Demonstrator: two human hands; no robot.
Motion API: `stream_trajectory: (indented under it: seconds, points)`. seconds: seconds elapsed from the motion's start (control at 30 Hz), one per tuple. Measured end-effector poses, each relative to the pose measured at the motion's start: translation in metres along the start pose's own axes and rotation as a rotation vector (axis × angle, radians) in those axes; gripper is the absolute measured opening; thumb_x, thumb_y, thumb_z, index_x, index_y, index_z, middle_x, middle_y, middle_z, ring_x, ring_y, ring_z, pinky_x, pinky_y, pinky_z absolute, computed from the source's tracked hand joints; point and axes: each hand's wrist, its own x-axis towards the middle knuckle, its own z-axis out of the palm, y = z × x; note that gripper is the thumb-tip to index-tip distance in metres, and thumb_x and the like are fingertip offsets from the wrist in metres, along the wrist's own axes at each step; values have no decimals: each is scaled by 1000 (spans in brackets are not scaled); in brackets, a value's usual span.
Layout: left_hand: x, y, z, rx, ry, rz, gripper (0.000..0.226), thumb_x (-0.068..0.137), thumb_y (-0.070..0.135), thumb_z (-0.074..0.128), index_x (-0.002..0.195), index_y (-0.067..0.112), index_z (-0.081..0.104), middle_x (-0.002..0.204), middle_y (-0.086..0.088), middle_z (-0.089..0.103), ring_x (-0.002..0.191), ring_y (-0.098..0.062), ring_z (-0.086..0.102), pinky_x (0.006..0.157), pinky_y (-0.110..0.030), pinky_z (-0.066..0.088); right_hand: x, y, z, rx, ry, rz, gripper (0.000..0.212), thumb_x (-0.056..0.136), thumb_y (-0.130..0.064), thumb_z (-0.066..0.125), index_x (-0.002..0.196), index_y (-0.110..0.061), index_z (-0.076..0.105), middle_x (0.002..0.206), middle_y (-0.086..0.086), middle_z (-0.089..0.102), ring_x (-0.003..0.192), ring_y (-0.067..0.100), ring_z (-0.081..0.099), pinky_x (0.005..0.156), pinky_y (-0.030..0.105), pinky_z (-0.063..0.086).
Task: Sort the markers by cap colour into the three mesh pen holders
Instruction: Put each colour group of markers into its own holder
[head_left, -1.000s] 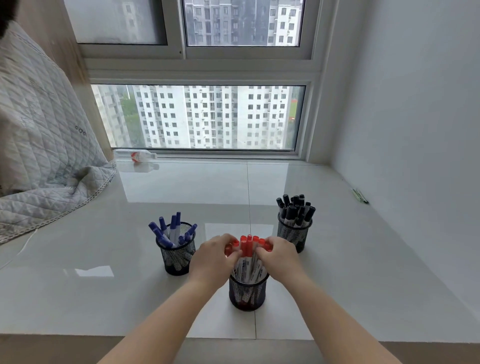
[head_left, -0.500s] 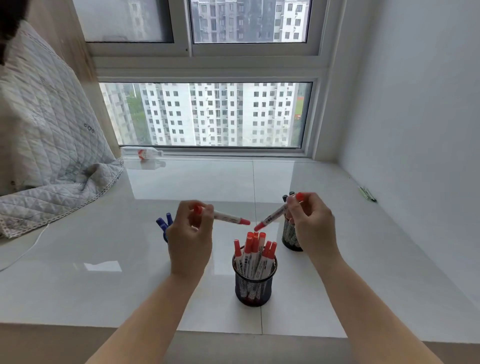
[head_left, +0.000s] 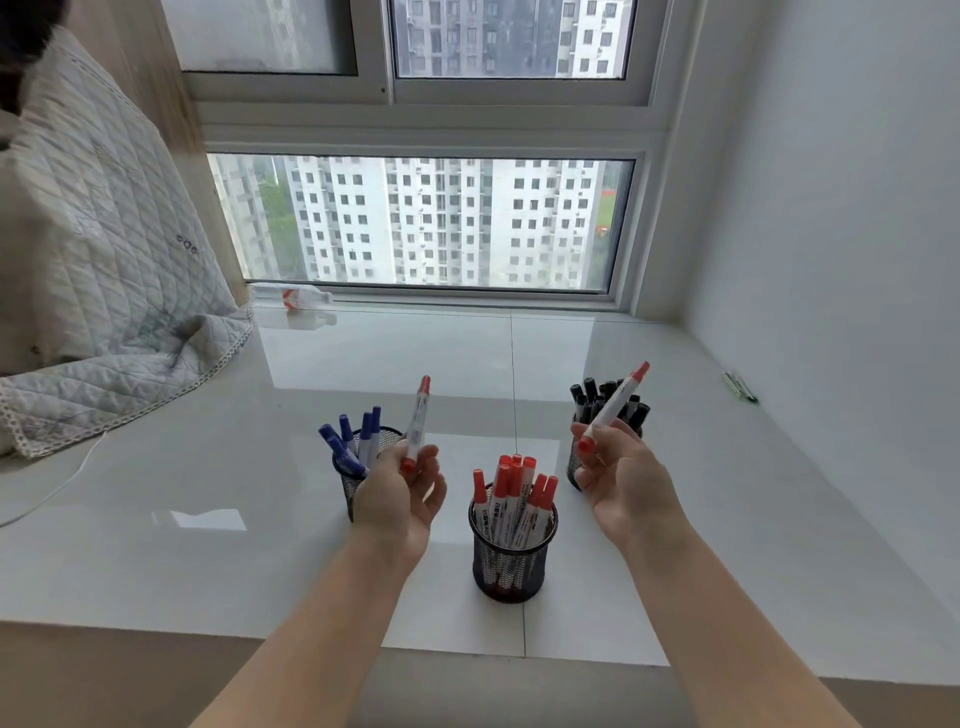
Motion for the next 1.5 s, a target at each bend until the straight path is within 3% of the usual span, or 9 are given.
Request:
stream_trajectory:
  seconds: [0.17, 0.3, 0.43, 0.57, 0.73, 0.9, 1.23, 1.4, 1.5]
  points:
    - [0, -8, 1, 181, -207, 20, 16, 95, 14, 45, 102, 18, 58, 85, 3, 74, 76, -7, 69, 69, -31, 48, -4, 8, 2, -302, -95, -23, 25, 86, 0, 57, 108, -11, 52, 84, 5, 70, 77, 15, 62, 65, 27, 44]
    - [3, -12, -1, 445, -192, 157, 11, 96, 15, 45, 102, 18, 54, 90, 2, 74, 92, -13, 67, 74, -33, 52, -4, 19, 2, -471, -118, -123, 20, 81, 7, 60, 91, -8, 51, 93, 14, 69, 83, 23, 68, 75, 31, 56]
    - [1, -17, -6, 609, -161, 260, 16, 97, 27, 42, 96, 17, 54, 90, 0, 73, 90, -12, 68, 81, -36, 52, -2, 32, -2, -681, -68, -178, 8, 93, -20, 52, 87, -17, 57, 88, 5, 71, 87, 18, 68, 79, 34, 54]
    - [0, -23, -11, 706, -137, 336, 22, 94, 34, 45, 91, 21, 62, 91, 6, 70, 92, -10, 64, 74, -28, 50, -5, 41, -7, -828, -36, -260, 23, 95, -36, 46, 85, -26, 63, 84, -6, 66, 75, 2, 58, 66, 22, 44]
    - [1, -25, -16, 857, -225, 374, 9, 91, 28, 54, 88, 29, 62, 77, 17, 70, 80, 1, 63, 66, -19, 47, -7, 46, -14, -966, -89, -387, 17, 89, -24, 58, 74, -32, 59, 68, -11, 64, 62, -5, 58, 56, 15, 42]
    - [3, -29, -19, 1024, -207, 485, 14, 84, 21, 65, 83, 28, 53, 80, 8, 63, 75, -1, 60, 66, -11, 44, -7, 53, -23, -1135, -115, -455, 23, 81, -12, 66, 78, -31, 54, 76, -5, 65, 73, 13, 63, 64, 26, 53]
    - [-3, -30, -22, 1225, -209, 531, 20, 93, 39, 47, 78, 31, 57, 77, 12, 66, 74, -1, 60, 59, -2, 39, -8, 54, -33, -1162, -71, -664, 44, 87, -8, 59, 126, -19, 41, 74, -9, 53, 63, 2, 55, 58, 3, 40]
    - [-1, -36, -23, 1342, -218, 589, 2, 89, 29, 58, 87, 28, 58, 79, 17, 63, 72, 12, 56, 57, 0, 40, -12, 57, -36, -1262, -155, -722, 26, 88, -8, 58, 113, -15, 53, 74, -14, 56, 66, 9, 60, 63, 17, 45]
    - [-1, -40, -23, 1362, -156, 601, 24, 83, 29, 66, 94, 33, 45, 79, 19, 62, 67, 16, 56, 49, -4, 38, -12, 60, -36, -1256, -140, -785, 24, 86, -8, 62, 108, -15, 56, 76, -9, 61, 67, 11, 62, 62, 14, 45]
